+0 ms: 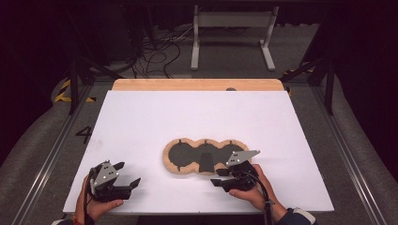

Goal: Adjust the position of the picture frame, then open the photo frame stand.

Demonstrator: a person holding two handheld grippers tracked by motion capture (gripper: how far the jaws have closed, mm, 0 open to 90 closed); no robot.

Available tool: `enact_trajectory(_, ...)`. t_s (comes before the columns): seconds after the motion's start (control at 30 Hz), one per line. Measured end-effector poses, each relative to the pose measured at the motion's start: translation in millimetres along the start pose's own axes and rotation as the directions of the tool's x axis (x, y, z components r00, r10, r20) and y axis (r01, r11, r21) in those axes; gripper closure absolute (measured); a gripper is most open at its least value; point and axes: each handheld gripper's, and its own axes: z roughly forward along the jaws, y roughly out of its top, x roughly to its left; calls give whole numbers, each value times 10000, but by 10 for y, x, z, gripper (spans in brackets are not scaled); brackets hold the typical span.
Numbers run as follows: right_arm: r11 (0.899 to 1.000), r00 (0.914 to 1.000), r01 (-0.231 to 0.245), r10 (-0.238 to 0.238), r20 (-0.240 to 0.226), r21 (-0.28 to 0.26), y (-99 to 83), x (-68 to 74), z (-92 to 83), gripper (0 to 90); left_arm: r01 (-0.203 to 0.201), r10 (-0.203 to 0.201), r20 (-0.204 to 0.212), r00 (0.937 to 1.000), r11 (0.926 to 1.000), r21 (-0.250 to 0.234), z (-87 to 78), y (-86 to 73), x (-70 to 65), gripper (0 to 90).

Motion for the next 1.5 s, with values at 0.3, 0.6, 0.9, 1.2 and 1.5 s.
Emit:
enact_trajectory(0.3, 9914, 9873, -1305, 1298, -919, -20, 13, -144, 102, 542, 64, -64, 36, 10000, 10000, 62, 6, -15, 23, 181)
enact_trajectory(0.6, 9627, 9473, -2685, 2574, -1908, -341, -21, -271, 89, 516, 293, -287, 451, 9986, 9995, -122, 12, -11, 33, 180)
enact_trajectory(0.9, 8583, 8227, -5114, 4746, -3130, -428, -91, -415, 96, 525, 554, -550, 776, 9955, 9985, -29, 55, -11, 52, 179)
enact_trajectory(1.2, 7944, 7667, -6043, 5588, -3162, -613, -68, -418, 115, 535, 427, -441, 1258, 9911, 9990, 140, 142, 43, -40, 179)
enact_trajectory(1.5, 7174, 6842, -6946, 6354, -3580, -541, -96, -414, 125, 482, 282, -295, 1390, 9899, 9995, 115, 205, 115, -67, 179)
